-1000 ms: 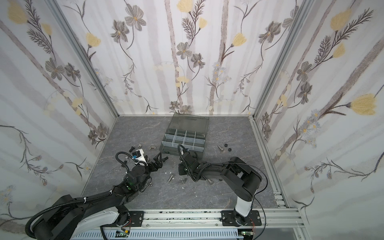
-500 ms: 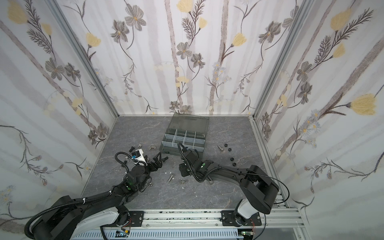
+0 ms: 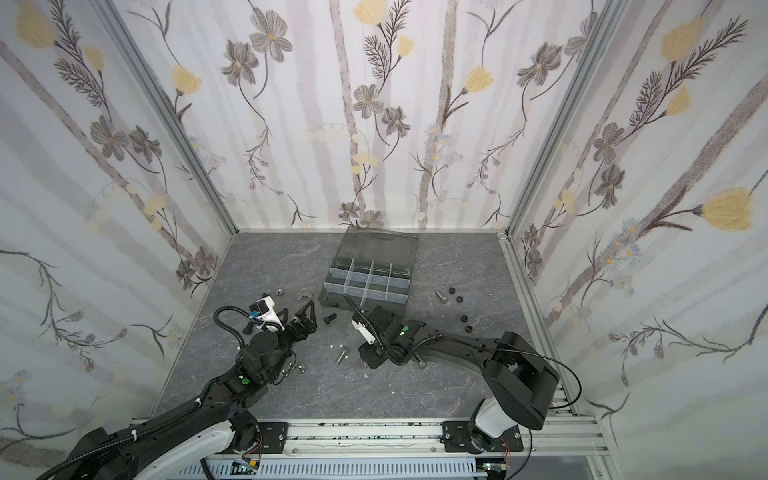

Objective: Sort the screws and nuts into containers
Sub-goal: 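Close the right gripper on the silver wing nut and lift it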

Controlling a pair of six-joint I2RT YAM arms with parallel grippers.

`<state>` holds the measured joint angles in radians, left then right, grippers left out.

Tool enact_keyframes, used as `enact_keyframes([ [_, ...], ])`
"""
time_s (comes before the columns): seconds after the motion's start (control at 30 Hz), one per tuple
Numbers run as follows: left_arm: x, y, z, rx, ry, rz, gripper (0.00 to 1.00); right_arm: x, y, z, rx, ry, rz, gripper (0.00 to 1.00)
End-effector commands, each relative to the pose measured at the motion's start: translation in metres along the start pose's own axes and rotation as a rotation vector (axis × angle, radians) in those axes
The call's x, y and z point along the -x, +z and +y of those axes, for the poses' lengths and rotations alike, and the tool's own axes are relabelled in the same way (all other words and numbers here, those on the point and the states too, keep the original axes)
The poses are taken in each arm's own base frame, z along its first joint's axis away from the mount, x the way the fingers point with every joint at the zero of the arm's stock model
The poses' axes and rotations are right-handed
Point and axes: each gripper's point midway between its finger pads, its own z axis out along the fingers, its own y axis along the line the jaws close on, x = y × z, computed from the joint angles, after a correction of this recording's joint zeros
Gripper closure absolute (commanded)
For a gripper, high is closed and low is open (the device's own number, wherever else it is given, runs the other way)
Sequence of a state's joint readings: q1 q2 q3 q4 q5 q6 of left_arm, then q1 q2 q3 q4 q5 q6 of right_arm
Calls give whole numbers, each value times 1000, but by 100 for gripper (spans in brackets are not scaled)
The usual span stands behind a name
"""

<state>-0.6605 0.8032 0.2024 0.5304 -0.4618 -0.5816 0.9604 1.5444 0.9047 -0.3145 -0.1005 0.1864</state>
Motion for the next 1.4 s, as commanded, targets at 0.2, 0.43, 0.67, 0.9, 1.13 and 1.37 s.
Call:
enact_keyframes([
  [0.2,1,-10,15,27,-40,14,0,-17,14,9,49,-211,125,46],
  [0.43,0,-8,16,28,-41,24,0,-20,24,12,59,-227,145,45],
  [0.67,-4,-5,17,26,-44,37,0,-25,33,16,29,-271,166,49],
  [0.9,-5,-6,19,29,-52,42,0,-32,39,6,-34,-287,195,61],
  [1.13,2,-11,16,17,-61,29,0,-30,38,3,-65,-289,187,77],
  [1.37,4,-15,19,20,-68,28,0,-22,34,0,-93,-275,157,86],
])
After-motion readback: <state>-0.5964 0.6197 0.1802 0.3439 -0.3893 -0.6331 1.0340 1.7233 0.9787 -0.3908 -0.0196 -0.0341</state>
